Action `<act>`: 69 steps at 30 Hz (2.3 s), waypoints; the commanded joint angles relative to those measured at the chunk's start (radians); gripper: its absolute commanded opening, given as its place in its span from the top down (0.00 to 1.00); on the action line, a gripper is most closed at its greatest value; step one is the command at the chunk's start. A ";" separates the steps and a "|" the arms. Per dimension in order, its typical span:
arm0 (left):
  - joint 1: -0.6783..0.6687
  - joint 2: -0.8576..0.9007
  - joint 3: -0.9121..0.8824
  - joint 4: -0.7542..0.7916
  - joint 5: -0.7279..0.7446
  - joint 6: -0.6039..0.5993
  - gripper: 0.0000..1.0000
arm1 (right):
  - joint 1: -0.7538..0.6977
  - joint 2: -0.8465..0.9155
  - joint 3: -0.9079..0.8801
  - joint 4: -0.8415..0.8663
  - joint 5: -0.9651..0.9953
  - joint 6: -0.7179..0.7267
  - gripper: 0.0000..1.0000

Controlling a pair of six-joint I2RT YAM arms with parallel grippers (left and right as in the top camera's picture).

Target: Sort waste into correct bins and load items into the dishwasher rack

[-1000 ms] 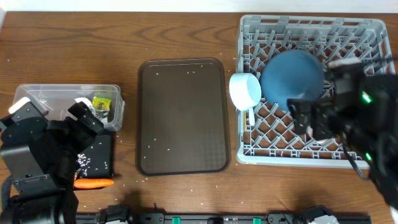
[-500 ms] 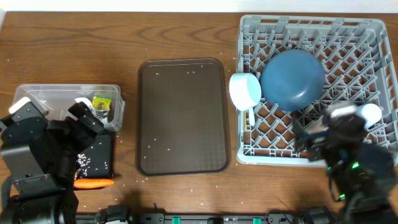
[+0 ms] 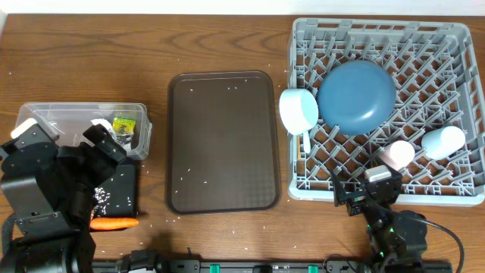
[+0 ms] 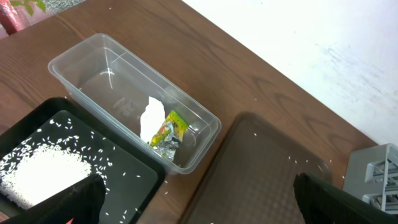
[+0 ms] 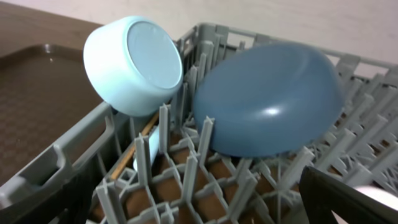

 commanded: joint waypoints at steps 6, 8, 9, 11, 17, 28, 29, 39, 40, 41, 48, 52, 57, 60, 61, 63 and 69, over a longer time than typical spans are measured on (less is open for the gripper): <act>0.005 -0.001 0.008 0.000 0.010 -0.001 0.02 | -0.010 -0.018 -0.060 0.166 -0.022 -0.007 0.01; 0.005 -0.001 0.008 0.000 0.010 -0.001 0.02 | -0.010 -0.018 -0.060 0.166 -0.022 -0.007 0.01; 0.005 -0.001 0.008 0.000 0.010 -0.001 0.02 | -0.010 -0.018 -0.060 0.166 -0.022 -0.007 0.01; 0.005 -0.001 0.008 0.000 0.010 -0.001 0.02 | -0.010 -0.018 -0.060 0.166 -0.022 -0.007 0.01; 0.005 -0.001 0.008 0.000 0.010 -0.001 0.02 | -0.010 -0.018 -0.060 0.166 -0.022 -0.007 0.01; 0.005 -0.001 0.008 0.000 0.010 -0.001 0.02 | -0.010 -0.018 -0.060 0.166 -0.022 -0.007 0.01; 0.005 -0.001 0.008 0.000 0.010 -0.001 0.02 | -0.010 -0.018 -0.060 0.166 -0.022 -0.007 0.01; -0.074 -0.049 -0.145 0.263 0.022 0.139 0.02 | -0.010 -0.018 -0.060 0.166 -0.022 -0.007 0.01; -0.098 -0.065 -0.187 0.333 0.035 0.178 0.02 | -0.010 -0.018 -0.060 0.166 -0.022 -0.007 0.01; -0.124 -0.089 -0.240 0.411 0.040 0.219 0.02 | -0.010 -0.018 -0.060 0.166 -0.022 -0.007 0.01; -0.204 -0.306 -0.575 0.629 0.039 0.277 0.02 | -0.010 -0.018 -0.060 0.166 -0.022 -0.007 0.01; -0.204 -0.433 -0.723 0.635 0.038 0.277 0.02 | -0.010 -0.018 -0.060 0.166 -0.022 -0.007 0.01; -0.204 -0.606 -0.890 0.671 0.036 0.288 0.02 | -0.010 -0.018 -0.060 0.166 -0.022 -0.007 0.01; -0.204 -0.712 -0.985 0.673 0.036 0.288 0.02 | -0.010 -0.018 -0.060 0.166 -0.022 -0.007 0.01; -0.204 -0.750 -1.019 0.675 0.036 0.287 0.02 | -0.010 -0.018 -0.060 0.166 -0.022 -0.007 0.01; -0.204 -0.811 -1.083 0.697 0.036 0.287 0.02 | -0.010 -0.018 -0.060 0.166 -0.022 -0.007 0.01; -0.204 -0.809 -1.236 0.884 0.036 0.287 0.02 | -0.010 -0.018 -0.060 0.166 -0.022 -0.007 0.01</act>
